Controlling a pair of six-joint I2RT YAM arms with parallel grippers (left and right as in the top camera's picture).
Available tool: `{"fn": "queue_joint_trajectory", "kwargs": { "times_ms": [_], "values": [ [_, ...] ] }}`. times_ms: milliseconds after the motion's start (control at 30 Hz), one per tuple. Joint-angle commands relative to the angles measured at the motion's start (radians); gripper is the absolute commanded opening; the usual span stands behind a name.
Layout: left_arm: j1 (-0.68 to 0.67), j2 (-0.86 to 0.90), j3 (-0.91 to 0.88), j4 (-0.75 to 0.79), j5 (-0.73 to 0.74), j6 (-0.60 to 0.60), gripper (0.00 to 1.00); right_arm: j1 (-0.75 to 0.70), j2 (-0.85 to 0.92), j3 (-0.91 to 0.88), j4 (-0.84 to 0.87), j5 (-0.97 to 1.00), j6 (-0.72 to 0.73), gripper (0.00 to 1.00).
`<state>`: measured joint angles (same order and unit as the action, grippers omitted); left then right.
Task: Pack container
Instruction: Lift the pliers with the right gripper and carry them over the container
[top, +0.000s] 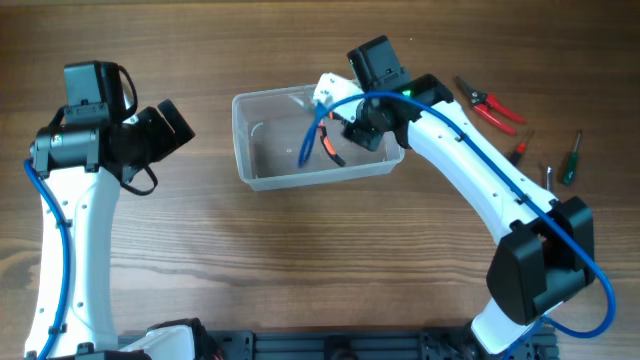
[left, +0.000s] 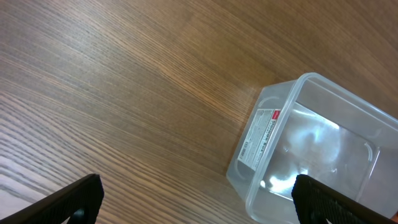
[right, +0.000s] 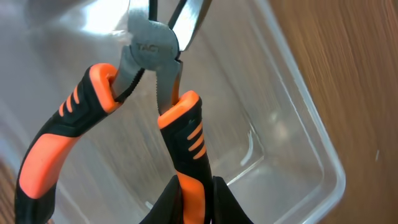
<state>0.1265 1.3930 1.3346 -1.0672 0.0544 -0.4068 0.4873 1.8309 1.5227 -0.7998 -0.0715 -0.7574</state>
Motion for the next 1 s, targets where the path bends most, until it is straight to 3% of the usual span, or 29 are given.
{"fn": "queue_joint_trajectory", "kwargs": {
  "times_ms": [0,467,967],
  "values": [
    [0.005,-0.018,0.007,-0.003,0.008,-0.016,1.0,0.001,0.002,0.007,-0.008,-0.174,-0.349,0.05],
    [0.005,-0.018,0.007,-0.003,0.008,-0.016,1.0,0.013,0.114,0.007,-0.001,-0.261,-0.391,0.04],
    [0.005,-0.018,0.007,-0.003,0.008,-0.016,1.0,0.014,0.037,0.059,-0.009,-0.317,-0.305,0.04]
  ]
}}
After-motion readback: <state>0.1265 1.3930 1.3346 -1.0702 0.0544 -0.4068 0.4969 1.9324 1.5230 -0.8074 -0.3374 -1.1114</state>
